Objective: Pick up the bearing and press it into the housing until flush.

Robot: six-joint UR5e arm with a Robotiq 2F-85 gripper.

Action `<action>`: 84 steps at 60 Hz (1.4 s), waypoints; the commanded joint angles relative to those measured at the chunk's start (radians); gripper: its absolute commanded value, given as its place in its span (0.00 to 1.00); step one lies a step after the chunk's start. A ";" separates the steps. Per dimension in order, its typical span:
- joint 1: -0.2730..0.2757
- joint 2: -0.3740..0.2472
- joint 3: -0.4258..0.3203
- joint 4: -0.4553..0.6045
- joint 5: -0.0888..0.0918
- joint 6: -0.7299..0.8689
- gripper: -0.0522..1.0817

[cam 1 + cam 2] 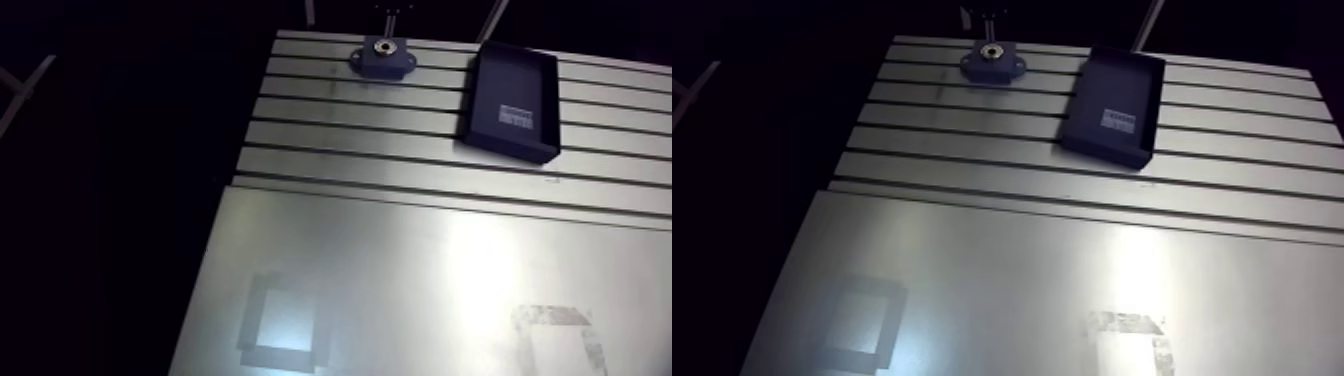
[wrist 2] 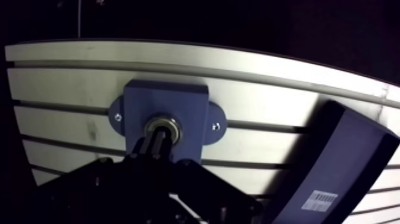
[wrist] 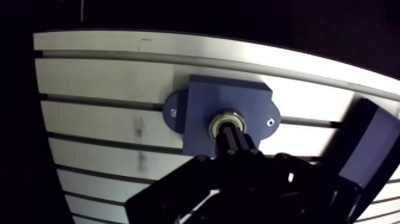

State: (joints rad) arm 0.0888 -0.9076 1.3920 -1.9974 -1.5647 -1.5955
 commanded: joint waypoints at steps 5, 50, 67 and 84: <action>0.002 0.008 0.009 -0.014 0.001 -0.001 1.00; -0.003 0.020 0.014 -0.016 -0.001 -0.005 1.00; -0.001 0.022 0.014 -0.016 -0.001 -0.006 1.00; -0.001 0.022 0.014 -0.016 0.001 -0.008 1.00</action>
State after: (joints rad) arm 0.0873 -0.8861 1.4055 -2.0136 -1.5652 -1.6023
